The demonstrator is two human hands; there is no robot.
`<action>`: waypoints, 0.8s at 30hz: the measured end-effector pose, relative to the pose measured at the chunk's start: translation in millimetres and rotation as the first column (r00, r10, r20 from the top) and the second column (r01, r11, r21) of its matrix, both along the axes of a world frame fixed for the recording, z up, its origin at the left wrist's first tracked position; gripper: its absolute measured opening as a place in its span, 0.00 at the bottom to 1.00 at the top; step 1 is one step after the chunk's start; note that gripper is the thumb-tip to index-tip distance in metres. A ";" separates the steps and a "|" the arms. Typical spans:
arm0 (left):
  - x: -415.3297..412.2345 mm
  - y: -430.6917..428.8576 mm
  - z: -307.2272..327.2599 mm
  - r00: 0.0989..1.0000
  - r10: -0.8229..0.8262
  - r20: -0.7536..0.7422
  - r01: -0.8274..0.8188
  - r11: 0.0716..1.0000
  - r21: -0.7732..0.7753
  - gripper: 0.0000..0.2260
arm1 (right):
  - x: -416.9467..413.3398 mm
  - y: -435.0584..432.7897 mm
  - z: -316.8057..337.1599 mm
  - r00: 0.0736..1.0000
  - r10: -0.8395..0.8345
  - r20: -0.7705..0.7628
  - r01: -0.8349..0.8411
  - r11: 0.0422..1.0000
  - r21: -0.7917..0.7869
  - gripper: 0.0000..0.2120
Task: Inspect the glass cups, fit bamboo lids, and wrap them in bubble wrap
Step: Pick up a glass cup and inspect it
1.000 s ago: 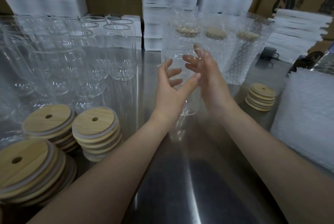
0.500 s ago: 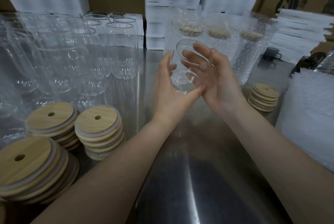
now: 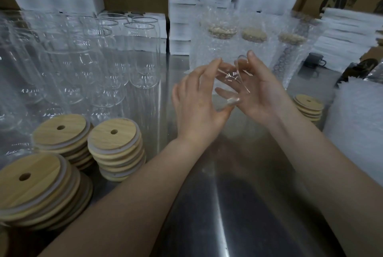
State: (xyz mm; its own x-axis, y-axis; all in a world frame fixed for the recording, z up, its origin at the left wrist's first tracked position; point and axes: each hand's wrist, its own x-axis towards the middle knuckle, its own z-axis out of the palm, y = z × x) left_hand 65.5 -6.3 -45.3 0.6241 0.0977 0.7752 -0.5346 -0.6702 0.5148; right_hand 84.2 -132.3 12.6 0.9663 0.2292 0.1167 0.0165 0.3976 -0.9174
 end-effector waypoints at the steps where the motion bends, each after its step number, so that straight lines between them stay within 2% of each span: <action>1: 0.0 0.1 -0.5 1.000 0.013 -0.012 -0.012 0.999 0.035 0.36 | 1.0 -0.7 -0.4 1.000 -0.001 -0.005 0.001 1.000 -0.011 0.14; 5: 0.1 2.0 -1.1 0.996 0.058 -0.071 -0.048 0.989 0.142 0.36 | 3.6 -2.8 -2.4 1.000 0.000 -0.015 -0.001 1.000 -0.026 0.12; 10: -2.0 2.1 -0.3 0.990 0.107 -0.091 -0.091 0.983 0.161 0.38 | 2.3 0.0 -3.8 0.999 -0.040 0.031 0.044 0.992 -0.120 0.21; 12: -2.3 2.0 0.4 0.990 0.103 -0.100 -0.090 0.988 0.127 0.37 | -0.5 2.1 -4.5 0.998 -0.047 0.041 0.051 0.991 -0.121 0.23; 20: -3.3 2.6 3.7 0.993 0.050 -0.104 -0.057 0.996 -0.071 0.37 | -4.7 6.2 -5.1 0.992 0.032 0.125 -0.024 0.997 -0.068 0.16; 24: -3.8 3.0 6.8 0.994 0.025 -0.110 -0.043 0.984 -0.171 0.37 | -5.4 6.1 -6.6 0.976 0.111 0.186 -0.101 0.993 -0.064 0.20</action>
